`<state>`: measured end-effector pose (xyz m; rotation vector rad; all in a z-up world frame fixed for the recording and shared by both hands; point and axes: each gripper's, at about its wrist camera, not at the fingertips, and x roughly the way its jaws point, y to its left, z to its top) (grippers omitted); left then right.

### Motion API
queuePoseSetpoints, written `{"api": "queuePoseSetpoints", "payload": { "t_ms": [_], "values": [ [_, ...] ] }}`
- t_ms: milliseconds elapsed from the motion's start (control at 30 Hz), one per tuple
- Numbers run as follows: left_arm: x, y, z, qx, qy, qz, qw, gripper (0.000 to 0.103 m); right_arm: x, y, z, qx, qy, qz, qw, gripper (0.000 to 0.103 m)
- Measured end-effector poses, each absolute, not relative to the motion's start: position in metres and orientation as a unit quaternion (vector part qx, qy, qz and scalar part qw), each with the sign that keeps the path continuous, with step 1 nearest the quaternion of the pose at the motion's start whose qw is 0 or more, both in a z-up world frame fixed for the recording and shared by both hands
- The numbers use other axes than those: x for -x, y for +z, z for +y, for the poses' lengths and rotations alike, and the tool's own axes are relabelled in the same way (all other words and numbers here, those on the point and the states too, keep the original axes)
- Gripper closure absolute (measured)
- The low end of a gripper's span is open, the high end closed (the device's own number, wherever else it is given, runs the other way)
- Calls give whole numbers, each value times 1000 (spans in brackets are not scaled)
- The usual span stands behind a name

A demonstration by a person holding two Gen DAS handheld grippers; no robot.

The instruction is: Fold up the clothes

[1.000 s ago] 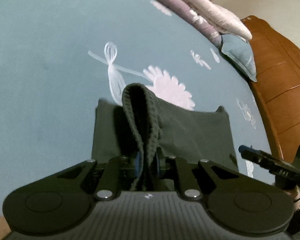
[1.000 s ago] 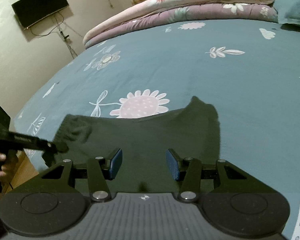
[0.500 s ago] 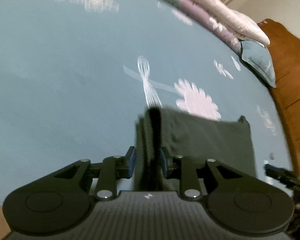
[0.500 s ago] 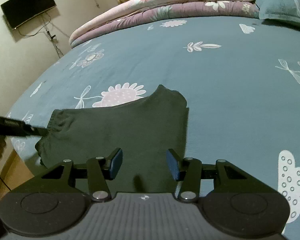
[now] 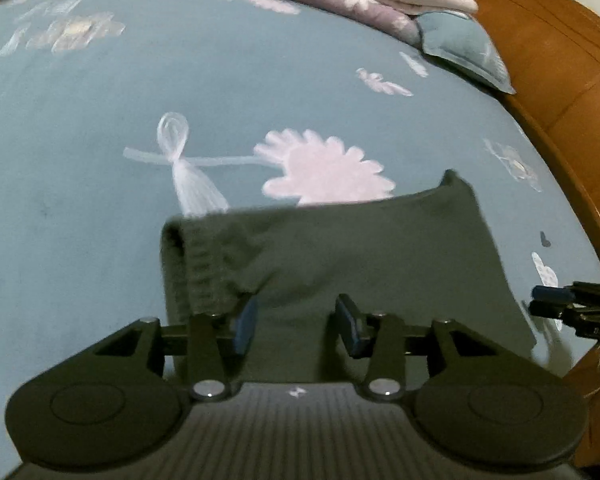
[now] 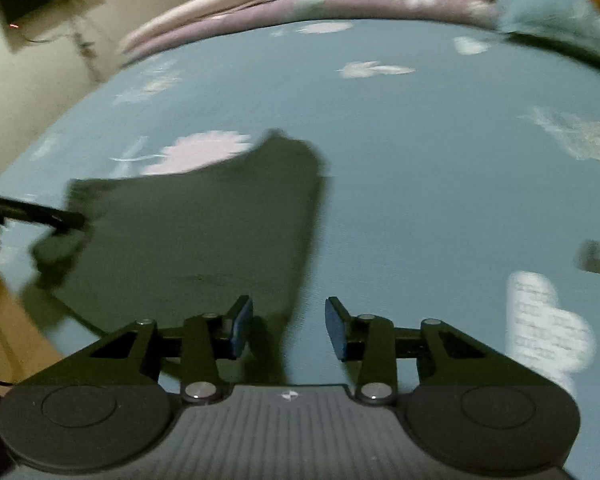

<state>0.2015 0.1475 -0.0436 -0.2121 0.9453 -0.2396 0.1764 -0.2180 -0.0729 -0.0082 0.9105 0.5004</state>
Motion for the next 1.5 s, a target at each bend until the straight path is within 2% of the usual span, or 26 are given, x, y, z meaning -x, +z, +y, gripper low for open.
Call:
{"api": "queuePoseSetpoints", "payload": {
  "t_ms": [133, 233, 367, 433, 733, 900, 1067, 1167, 1267, 1500],
  "values": [
    [-219, -31, 115, 72, -151, 443, 881, 54, -161, -69, -233, -18, 241, 418, 876, 60],
    [-232, -31, 81, 59, -188, 443, 875, 54, -156, -78, -218, -23, 276, 417, 865, 67],
    [-244, -33, 36, 36, -230, 442, 866, 54, -146, -98, -209, -20, 303, 438, 846, 69],
    [-247, -31, 13, 17, -251, 437, 863, 54, -139, -103, -215, -16, 303, 444, 843, 73],
    [-296, -52, -65, -76, -280, 418, 861, 50, -124, -91, -253, -74, 307, 408, 857, 72],
    [-335, -70, -79, -64, -250, 447, 857, 45, -122, -98, -259, -78, 294, 410, 860, 72],
    [-322, -50, -65, -36, -262, 444, 856, 43, -113, -92, -249, -28, 271, 389, 880, 47],
    [-305, -36, -49, -30, -268, 441, 856, 38, -109, -92, -229, 10, 266, 378, 887, 37],
    [-288, -28, -34, -34, -274, 440, 854, 33, -103, -94, -206, 55, 262, 362, 893, 34],
    [-257, -30, -5, -32, -267, 453, 850, 33, -99, -98, -169, 168, 224, 313, 907, 33]
  ]
}}
